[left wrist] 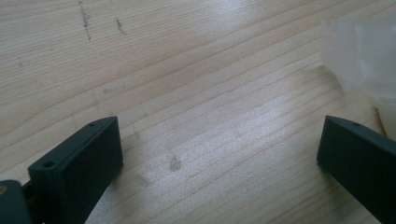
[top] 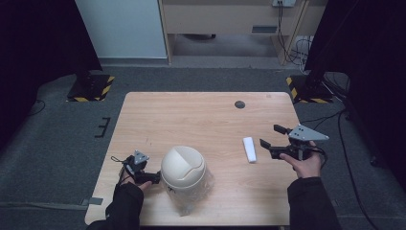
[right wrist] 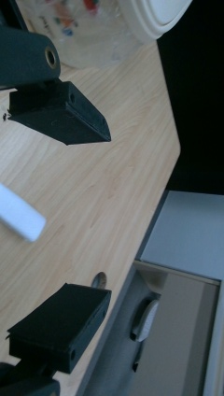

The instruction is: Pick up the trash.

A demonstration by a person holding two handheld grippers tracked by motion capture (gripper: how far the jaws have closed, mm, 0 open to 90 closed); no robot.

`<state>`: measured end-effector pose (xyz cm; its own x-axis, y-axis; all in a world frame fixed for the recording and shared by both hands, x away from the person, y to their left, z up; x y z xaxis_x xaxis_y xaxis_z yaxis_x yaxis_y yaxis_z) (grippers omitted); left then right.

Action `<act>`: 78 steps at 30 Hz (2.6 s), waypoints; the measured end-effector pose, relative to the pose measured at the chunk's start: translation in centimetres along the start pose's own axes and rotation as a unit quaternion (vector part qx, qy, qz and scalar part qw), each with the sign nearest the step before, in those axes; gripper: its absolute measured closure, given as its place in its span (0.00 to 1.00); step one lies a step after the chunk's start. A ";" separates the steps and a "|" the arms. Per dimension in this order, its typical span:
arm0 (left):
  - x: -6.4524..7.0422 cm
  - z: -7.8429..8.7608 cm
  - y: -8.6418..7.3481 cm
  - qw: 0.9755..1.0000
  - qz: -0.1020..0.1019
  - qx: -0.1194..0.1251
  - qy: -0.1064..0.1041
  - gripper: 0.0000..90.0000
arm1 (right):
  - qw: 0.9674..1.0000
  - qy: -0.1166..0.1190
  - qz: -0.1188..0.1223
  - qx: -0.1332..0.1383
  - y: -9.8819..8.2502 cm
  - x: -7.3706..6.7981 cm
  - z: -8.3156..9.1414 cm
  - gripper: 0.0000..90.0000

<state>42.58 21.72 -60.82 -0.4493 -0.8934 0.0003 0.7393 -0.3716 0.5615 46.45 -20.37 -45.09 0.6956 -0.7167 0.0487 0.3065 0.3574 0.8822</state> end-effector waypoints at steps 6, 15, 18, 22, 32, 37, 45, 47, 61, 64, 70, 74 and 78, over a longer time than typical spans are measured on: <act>0.0 0.0 0.0 1.000 0.000 0.000 0.000 0.00 | 0.999 0.017 0.010 0.026 2.4 -1.2 0.8 0.21; 0.0 0.0 0.0 1.000 0.000 0.000 0.000 0.00 | 0.998 0.043 0.027 0.045 4.3 -2.9 1.1 0.20; 0.0 0.0 0.0 1.000 0.000 0.000 0.000 0.00 | 0.996 0.058 0.025 0.055 4.6 -3.4 0.9 0.19; 0.0 0.0 0.0 1.000 0.000 0.000 0.000 0.00 | 0.996 0.070 0.023 0.056 4.7 -3.9 0.5 0.19; 0.0 0.0 0.0 1.000 0.000 0.000 0.000 0.00 | 0.992 0.103 0.036 0.062 5.7 -5.2 0.2 0.18; 0.0 0.0 0.0 1.000 0.000 0.000 0.000 0.00 | 0.992 0.105 0.038 0.056 5.9 -5.3 -0.1 0.18; 0.0 0.0 0.0 1.000 0.000 0.000 0.000 0.00 | 0.990 0.126 0.040 0.054 6.7 -6.6 -0.7 0.18; 0.0 0.0 0.0 1.000 0.000 0.000 0.000 0.00 | 0.990 0.122 0.048 0.043 6.7 -6.6 -0.8 0.18; 0.0 0.0 0.0 1.000 0.000 0.000 0.000 0.00 | 0.985 0.153 0.072 0.040 9.3 -9.0 -1.1 0.17; 0.0 0.0 0.0 1.000 0.000 0.000 0.000 0.00 | 0.984 0.156 0.079 0.036 9.7 -9.6 -1.2 0.17; 0.0 0.0 0.0 1.000 0.000 0.000 0.000 0.00 | 0.981 0.167 0.088 0.038 10.4 -10.6 -1.5 0.17; 0.0 0.0 0.0 1.000 0.000 0.000 0.000 0.00 | 0.980 0.178 0.087 0.035 10.4 -11.4 -2.2 0.17; 0.0 0.0 0.0 1.000 0.000 0.000 0.000 0.00 | 0.977 0.189 0.091 0.022 9.8 -12.3 -2.8 0.18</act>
<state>42.61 21.72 -60.82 -0.4500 -0.8930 0.0004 0.7391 -0.3722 0.5615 42.75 -6.40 -38.39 0.9293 -0.3672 0.0381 0.1319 0.4266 0.8948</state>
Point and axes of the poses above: each handheld gripper's, and its own axes: z roughly backward along the jaws, y roughly out of its top, x roughly to its right, the point moved 10 cm from there along -z, roughly forward along the jaws, and after that the axes turned 10 degrees about -x, right-handed, at the moved point
